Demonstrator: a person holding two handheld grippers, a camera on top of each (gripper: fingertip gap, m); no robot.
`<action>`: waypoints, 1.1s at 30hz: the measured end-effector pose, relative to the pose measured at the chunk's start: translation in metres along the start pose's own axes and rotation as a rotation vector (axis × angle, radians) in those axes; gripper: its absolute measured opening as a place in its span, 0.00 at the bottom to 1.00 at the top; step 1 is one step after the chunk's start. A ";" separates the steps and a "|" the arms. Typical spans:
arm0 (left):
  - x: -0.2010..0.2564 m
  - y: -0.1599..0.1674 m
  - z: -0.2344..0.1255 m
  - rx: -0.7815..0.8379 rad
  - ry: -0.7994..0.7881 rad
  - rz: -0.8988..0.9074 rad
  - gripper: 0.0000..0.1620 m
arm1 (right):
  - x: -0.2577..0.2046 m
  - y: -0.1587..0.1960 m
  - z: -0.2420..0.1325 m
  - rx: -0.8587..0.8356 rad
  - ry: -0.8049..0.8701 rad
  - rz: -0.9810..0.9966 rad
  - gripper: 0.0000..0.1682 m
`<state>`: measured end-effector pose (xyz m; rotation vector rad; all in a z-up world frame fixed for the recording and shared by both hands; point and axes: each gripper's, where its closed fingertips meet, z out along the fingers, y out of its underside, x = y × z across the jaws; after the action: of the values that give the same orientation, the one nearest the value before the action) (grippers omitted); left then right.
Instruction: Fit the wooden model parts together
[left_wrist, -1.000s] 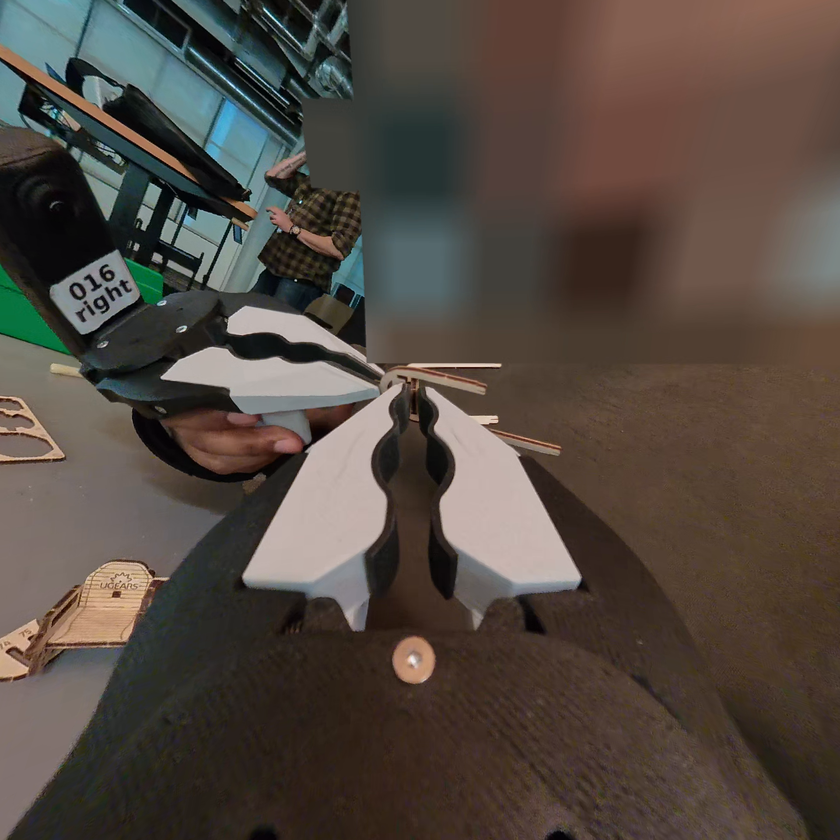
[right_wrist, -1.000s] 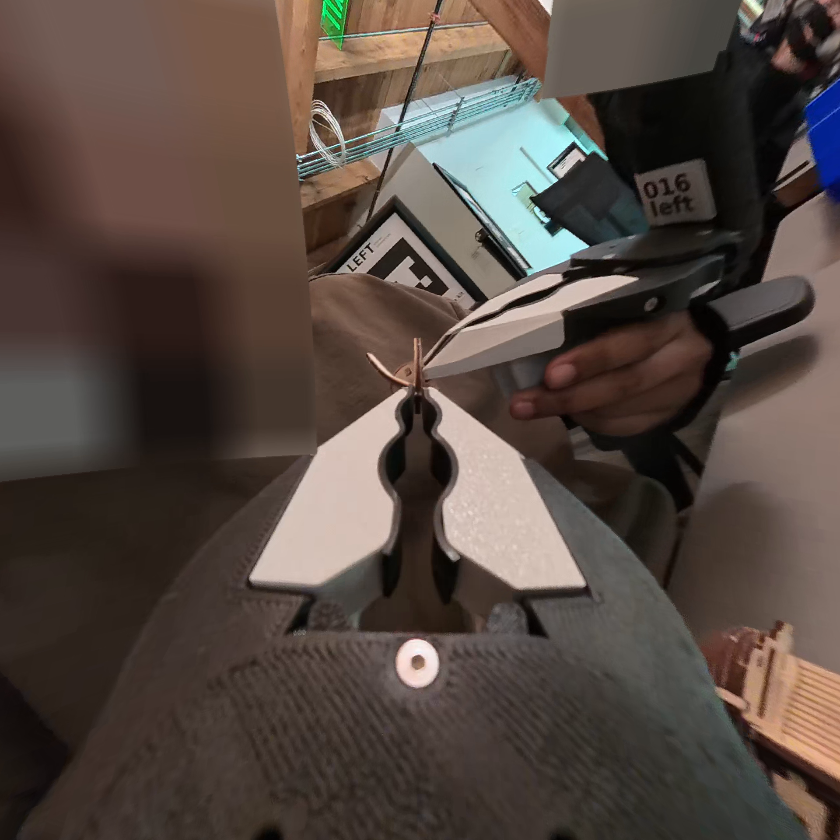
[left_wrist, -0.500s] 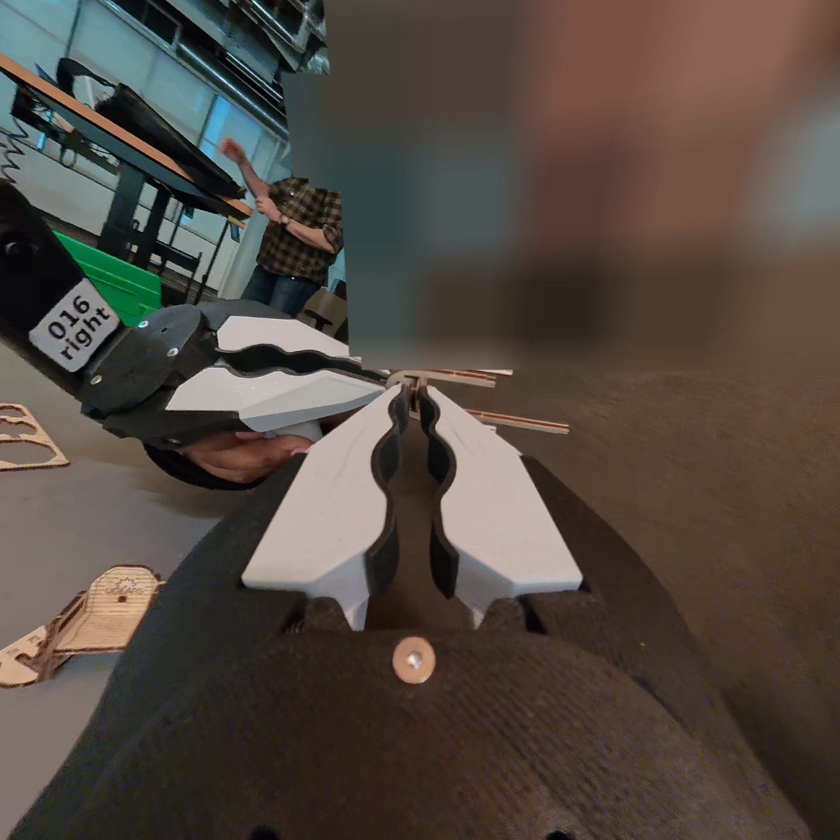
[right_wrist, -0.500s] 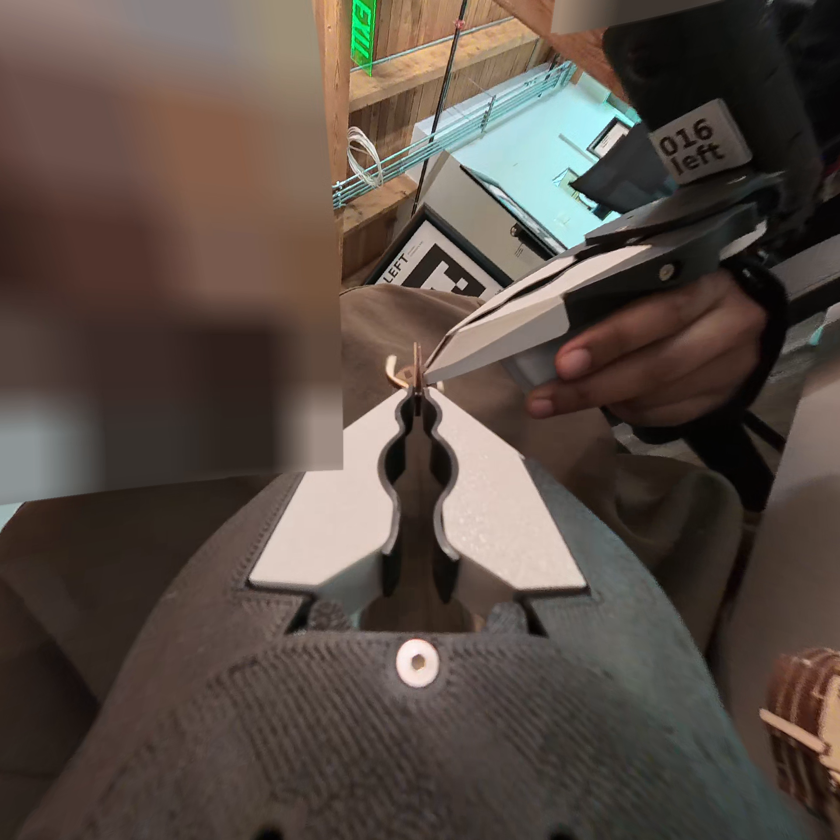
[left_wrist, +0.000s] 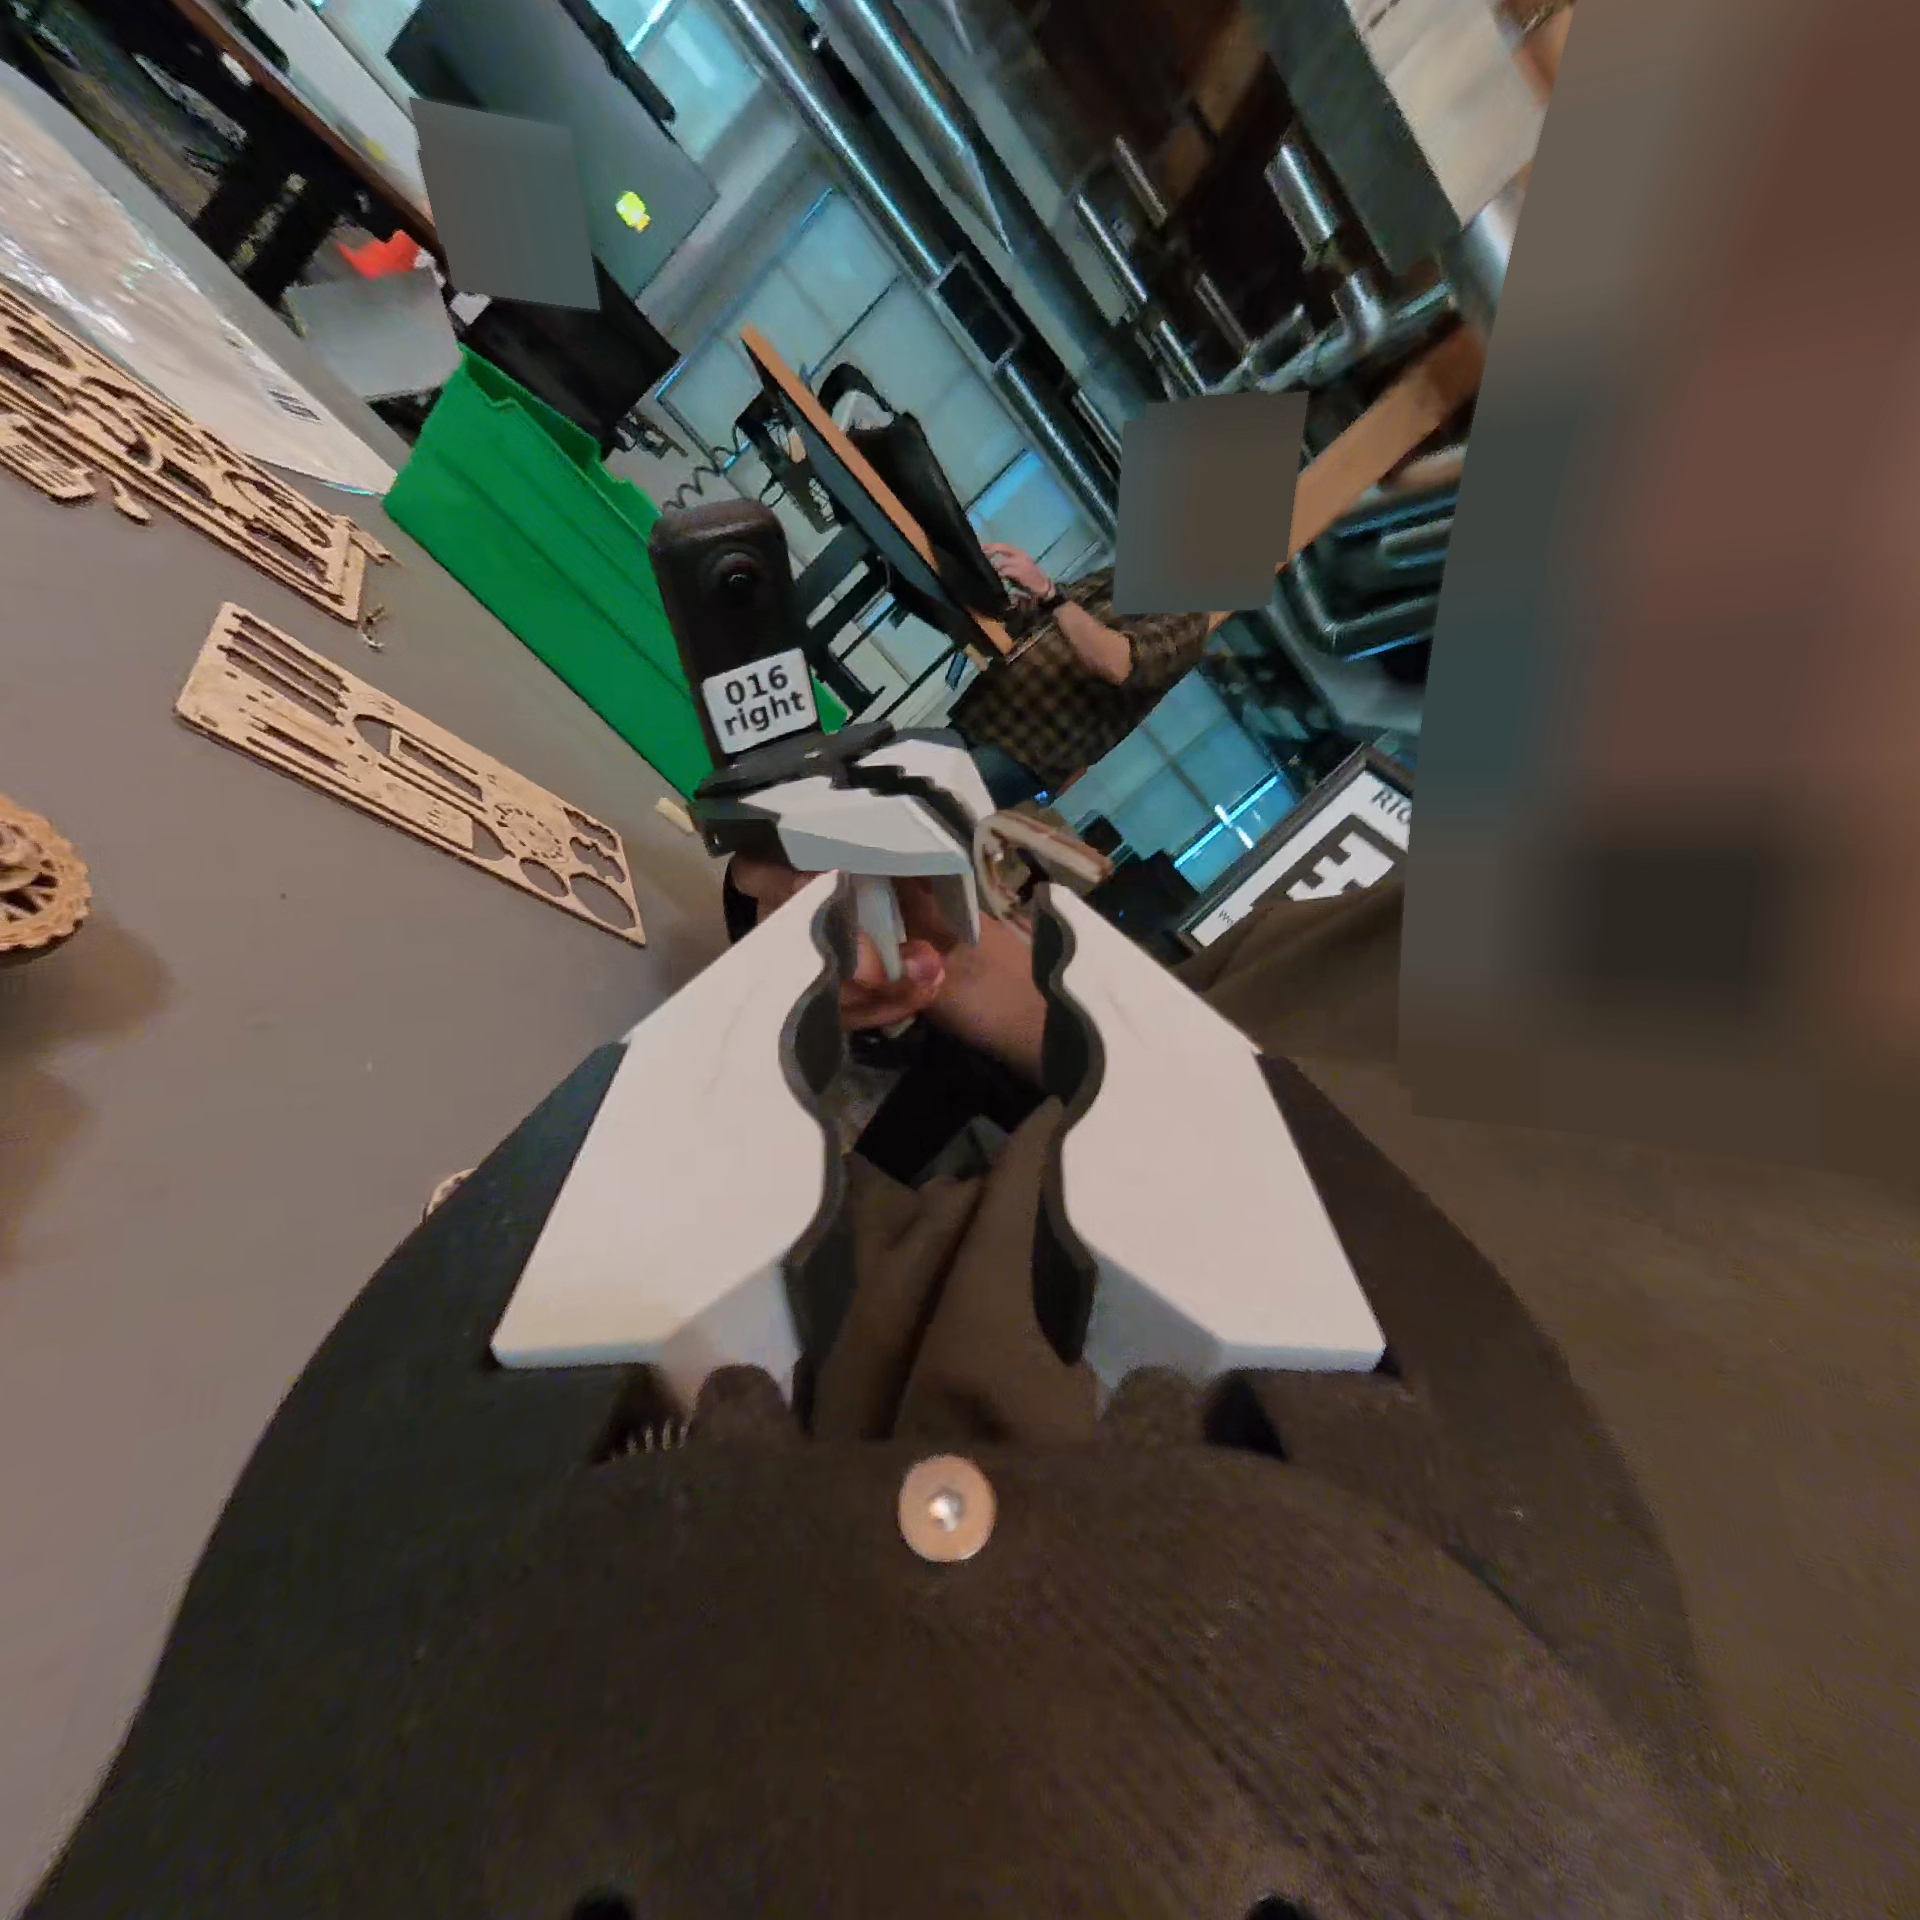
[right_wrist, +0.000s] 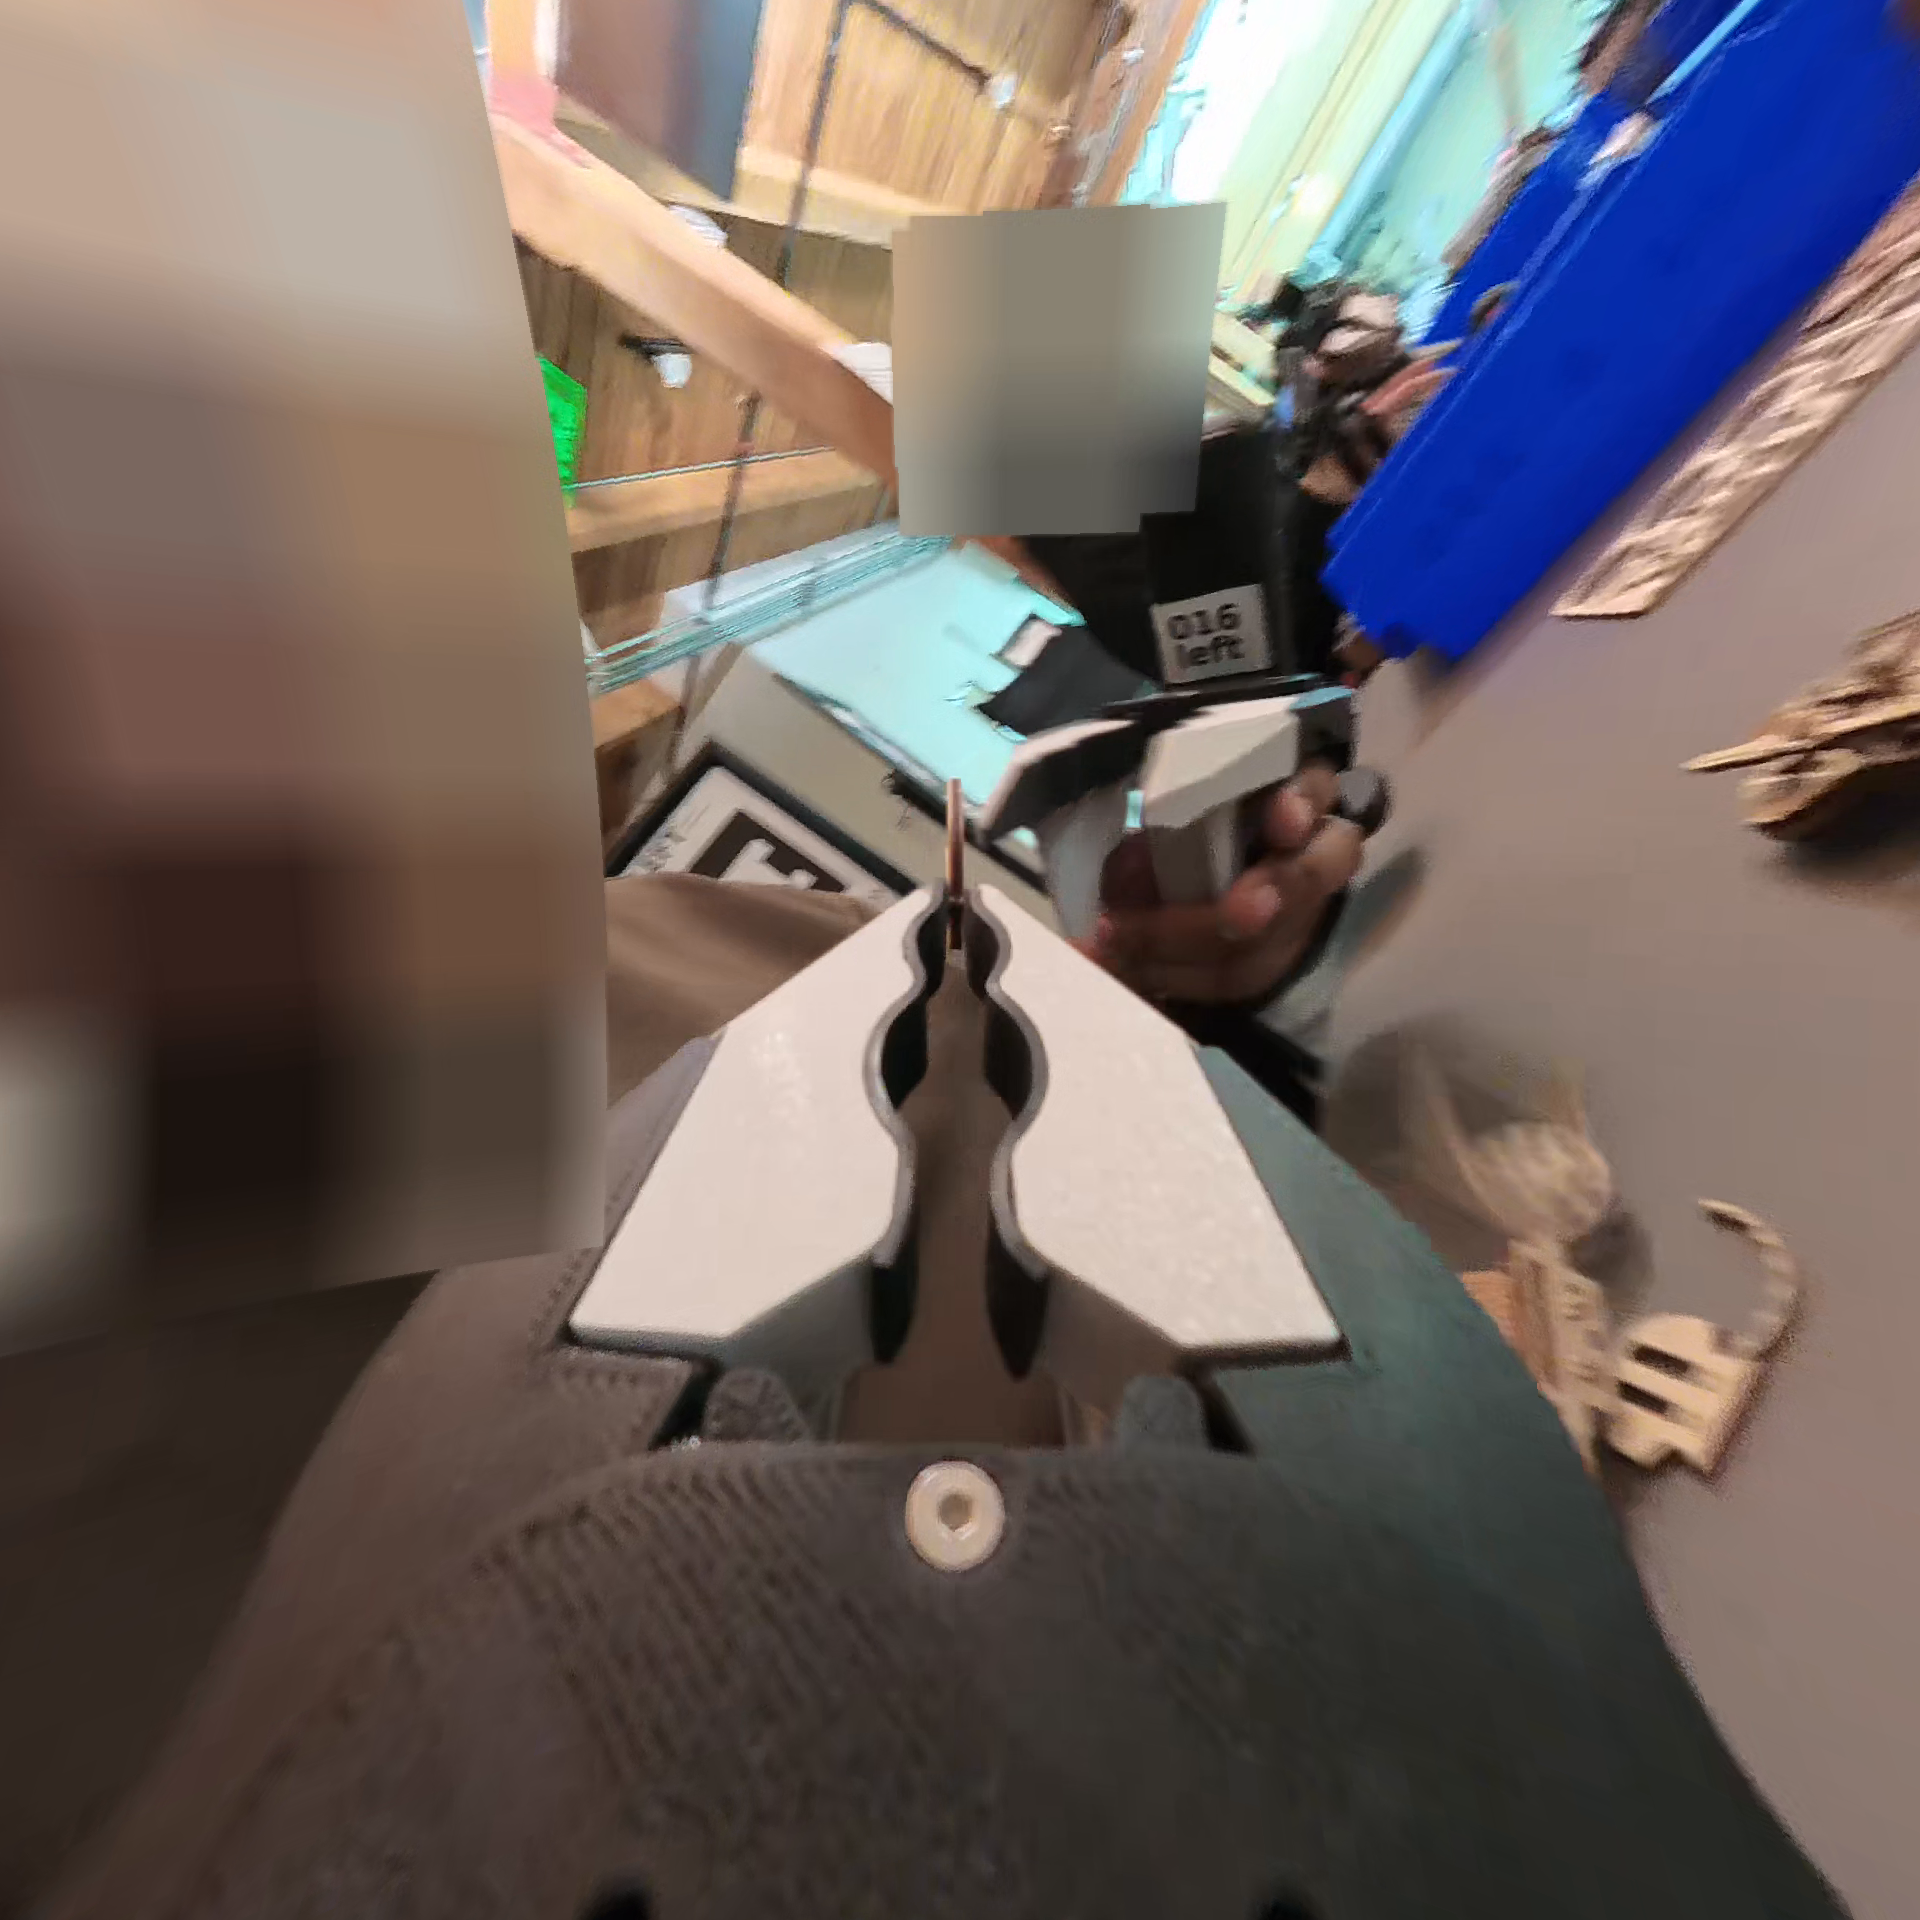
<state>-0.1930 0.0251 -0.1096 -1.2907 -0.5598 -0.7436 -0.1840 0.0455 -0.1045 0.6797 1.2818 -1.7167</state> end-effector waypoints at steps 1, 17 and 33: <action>-0.004 -0.002 -0.001 0.009 -0.015 -0.011 0.20 | 0.002 -0.001 -0.001 0.000 0.019 -0.014 0.00; -0.099 0.007 -0.061 -0.297 -0.862 0.368 0.13 | -0.008 -0.053 -0.073 0.178 0.317 -0.300 0.00; -0.150 0.040 -0.062 -0.569 -1.175 0.495 0.30 | -0.001 -0.033 -0.057 0.061 0.362 -0.314 0.00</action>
<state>-0.2621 -0.0049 -0.2584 -2.2690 -0.9221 0.3972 -0.2162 0.1031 -0.1061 0.8927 1.6617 -1.9509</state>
